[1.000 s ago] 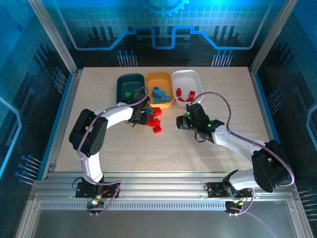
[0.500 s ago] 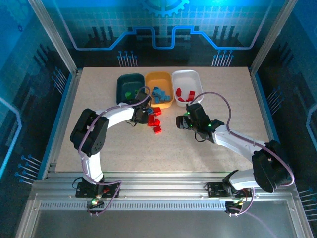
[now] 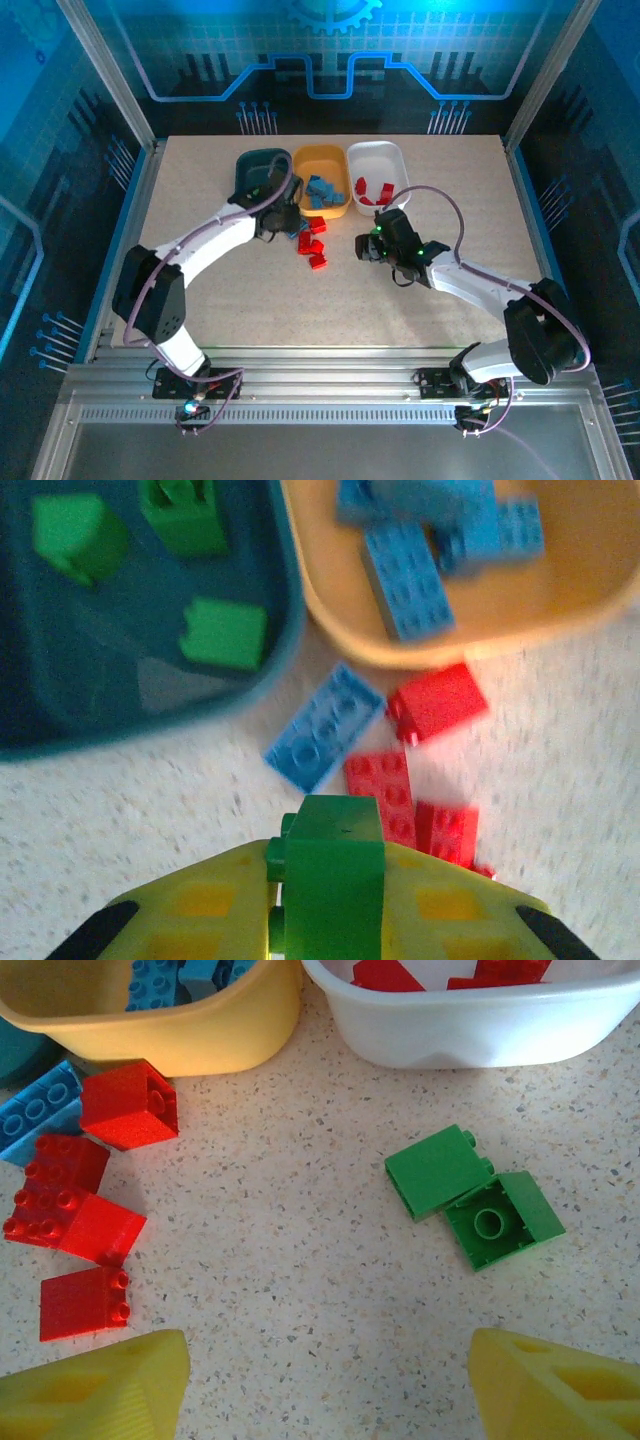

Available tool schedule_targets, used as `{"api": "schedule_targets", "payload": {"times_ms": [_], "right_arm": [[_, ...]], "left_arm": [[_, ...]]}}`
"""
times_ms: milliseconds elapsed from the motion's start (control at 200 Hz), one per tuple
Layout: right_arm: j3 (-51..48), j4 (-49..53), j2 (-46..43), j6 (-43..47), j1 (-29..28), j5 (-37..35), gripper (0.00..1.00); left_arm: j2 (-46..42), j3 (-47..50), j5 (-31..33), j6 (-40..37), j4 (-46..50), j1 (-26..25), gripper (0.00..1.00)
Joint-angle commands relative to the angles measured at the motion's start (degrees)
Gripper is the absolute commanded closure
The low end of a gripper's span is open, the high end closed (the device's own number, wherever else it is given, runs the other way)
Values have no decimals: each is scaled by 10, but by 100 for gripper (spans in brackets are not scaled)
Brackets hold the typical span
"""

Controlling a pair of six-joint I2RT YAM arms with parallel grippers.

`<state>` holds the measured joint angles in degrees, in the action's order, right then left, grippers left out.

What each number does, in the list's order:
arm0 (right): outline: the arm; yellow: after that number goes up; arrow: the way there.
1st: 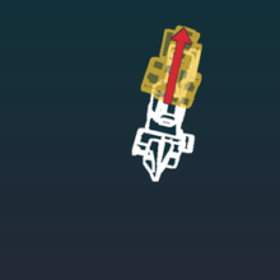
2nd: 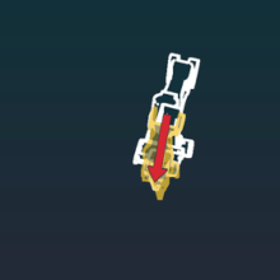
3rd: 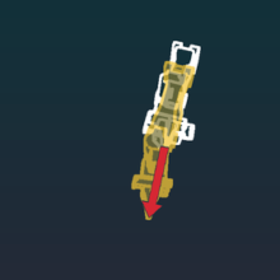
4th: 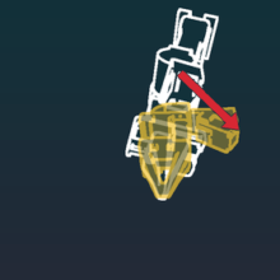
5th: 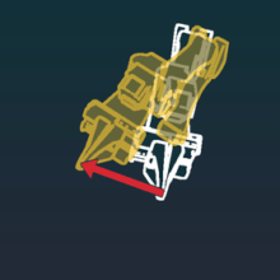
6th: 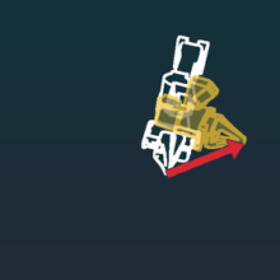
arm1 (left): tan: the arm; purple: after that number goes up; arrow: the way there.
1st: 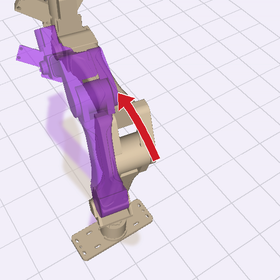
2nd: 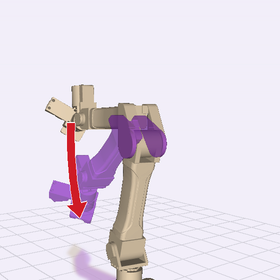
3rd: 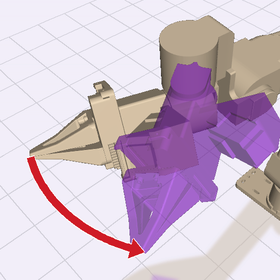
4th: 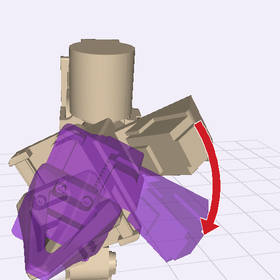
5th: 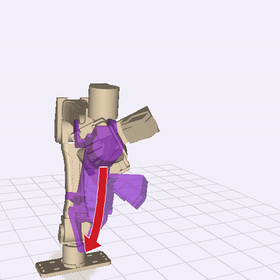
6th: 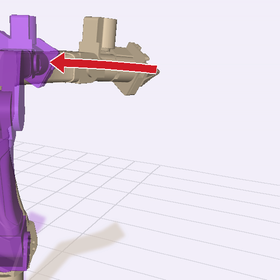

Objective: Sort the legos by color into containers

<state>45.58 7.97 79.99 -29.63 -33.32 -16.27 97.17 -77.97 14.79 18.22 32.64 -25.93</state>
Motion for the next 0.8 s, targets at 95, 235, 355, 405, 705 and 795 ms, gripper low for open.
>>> {"api": "schedule_targets", "payload": {"times_ms": [95,235,355,405,705,795], "right_arm": [[20,2,26,4,-1,6,25],[28,-2,41,15,-10,21,24],[41,1,54,31,-32,12,23],[45,3,58,37,-40,5,23],[78,3,93,65,-87,16,20],[102,11,125,66,-101,40,19]], "left_arm": [[151,-182,-43,69,103,103,81],[240,-290,-46,75,155,123,75],[270,-324,-46,79,172,125,52],[270,-331,-47,78,177,126,40],[101,-249,-77,127,147,125,1],[28,-186,-112,179,101,126,1]]}}
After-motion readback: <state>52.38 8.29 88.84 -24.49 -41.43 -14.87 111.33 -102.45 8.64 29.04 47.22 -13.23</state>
